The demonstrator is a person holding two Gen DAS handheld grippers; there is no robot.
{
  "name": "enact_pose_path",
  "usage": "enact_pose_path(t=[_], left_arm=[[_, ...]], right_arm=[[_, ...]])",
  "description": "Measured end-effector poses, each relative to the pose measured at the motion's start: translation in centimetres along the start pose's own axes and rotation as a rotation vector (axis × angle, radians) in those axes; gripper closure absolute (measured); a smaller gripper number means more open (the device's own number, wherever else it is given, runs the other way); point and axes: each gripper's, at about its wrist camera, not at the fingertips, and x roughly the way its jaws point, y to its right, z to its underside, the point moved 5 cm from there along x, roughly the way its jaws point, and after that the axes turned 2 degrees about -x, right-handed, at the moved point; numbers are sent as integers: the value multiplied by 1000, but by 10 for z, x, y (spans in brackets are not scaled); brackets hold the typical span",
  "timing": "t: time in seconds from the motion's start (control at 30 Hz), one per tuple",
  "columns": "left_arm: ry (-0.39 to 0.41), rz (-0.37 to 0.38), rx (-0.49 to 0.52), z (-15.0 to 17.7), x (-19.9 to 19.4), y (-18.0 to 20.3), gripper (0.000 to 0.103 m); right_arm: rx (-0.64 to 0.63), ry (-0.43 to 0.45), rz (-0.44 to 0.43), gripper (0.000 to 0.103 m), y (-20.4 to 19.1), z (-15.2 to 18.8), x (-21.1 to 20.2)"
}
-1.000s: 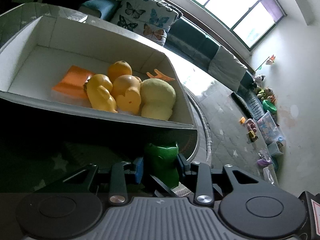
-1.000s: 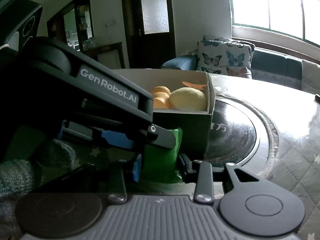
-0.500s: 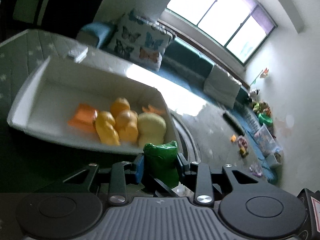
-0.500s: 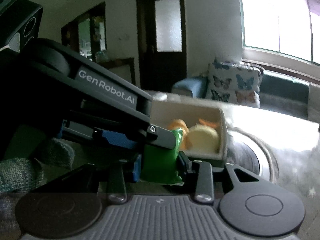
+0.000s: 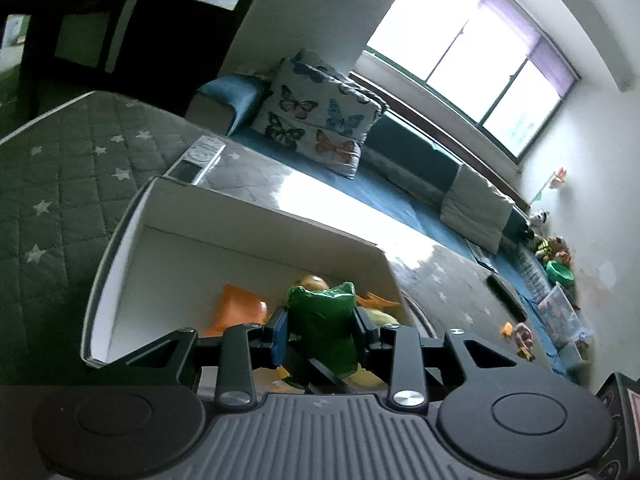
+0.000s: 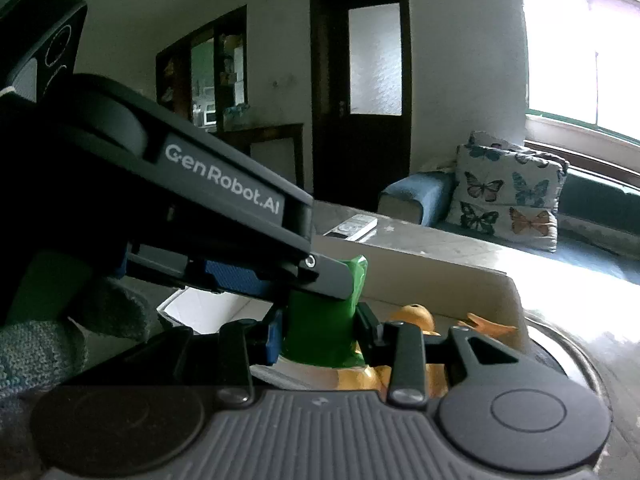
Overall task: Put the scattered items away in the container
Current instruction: 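Carry the green toy into the white box and open the left gripper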
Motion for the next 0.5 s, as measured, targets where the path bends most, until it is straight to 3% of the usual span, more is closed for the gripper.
enact_pose_path(t=[0.5], left_arm=[[-57,-52,-28,7,24,-27,67]], right_arm=[[15,-87,-38,65,-3,19,41]])
